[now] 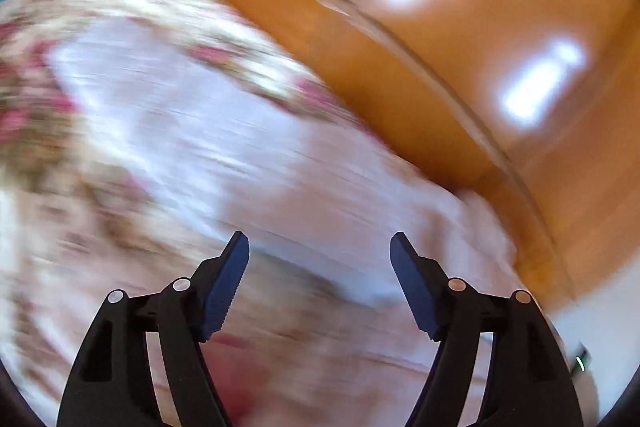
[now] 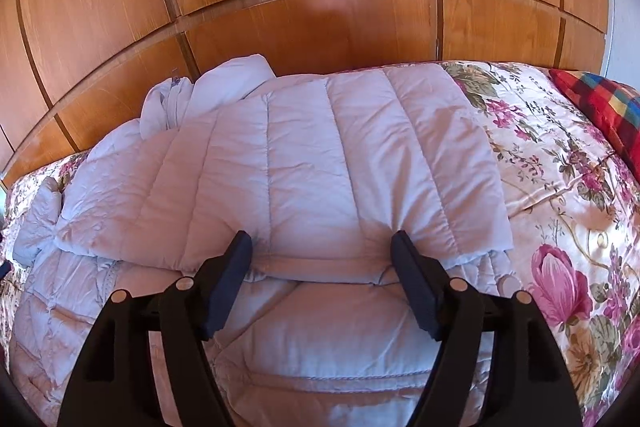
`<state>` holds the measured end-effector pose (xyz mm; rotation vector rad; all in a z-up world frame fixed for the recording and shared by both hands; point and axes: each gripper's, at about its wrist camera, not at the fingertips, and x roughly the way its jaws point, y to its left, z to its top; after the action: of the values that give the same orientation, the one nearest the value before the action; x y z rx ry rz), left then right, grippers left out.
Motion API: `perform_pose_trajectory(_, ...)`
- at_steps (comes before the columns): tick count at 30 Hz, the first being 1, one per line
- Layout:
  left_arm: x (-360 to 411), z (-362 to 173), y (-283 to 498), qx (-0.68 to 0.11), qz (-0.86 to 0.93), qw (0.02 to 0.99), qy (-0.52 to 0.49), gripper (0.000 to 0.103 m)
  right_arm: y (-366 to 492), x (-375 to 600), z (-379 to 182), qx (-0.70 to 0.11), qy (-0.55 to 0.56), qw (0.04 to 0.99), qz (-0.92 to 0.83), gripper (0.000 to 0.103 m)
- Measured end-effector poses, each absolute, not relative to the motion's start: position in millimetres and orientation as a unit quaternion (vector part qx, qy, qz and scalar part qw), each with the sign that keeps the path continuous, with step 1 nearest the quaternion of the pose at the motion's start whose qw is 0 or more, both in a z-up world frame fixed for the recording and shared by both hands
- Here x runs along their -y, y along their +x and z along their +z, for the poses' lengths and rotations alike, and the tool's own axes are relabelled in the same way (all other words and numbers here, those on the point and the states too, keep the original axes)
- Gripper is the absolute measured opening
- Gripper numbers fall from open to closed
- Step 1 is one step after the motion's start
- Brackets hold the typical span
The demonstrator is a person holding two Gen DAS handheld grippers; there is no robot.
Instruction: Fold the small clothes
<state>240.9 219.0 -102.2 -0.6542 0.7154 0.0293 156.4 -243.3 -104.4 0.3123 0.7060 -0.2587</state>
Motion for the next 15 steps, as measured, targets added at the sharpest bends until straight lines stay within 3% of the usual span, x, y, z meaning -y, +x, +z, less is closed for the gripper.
perform_pose_trajectory(8, -351, -142, 233, -0.315, 0.126, 0.805, -0.487, 0.071, 157, 243, -105, -0.344, 0.151, 0.918, -0.126, 0.074)
perform_pose_trajectory(13, -371, -145, 242, -0.292, 0.134, 0.798, -0.511, 0.063, 157, 243, -106, -0.344, 0.153, 0.918, -0.125, 0.075)
perform_pose_trajectory(15, -373, -145, 253, -0.305, 0.143, 0.806, -0.487, 0.049, 158, 242, -107, -0.345, 0.153, 0.918, -0.125, 0.075)
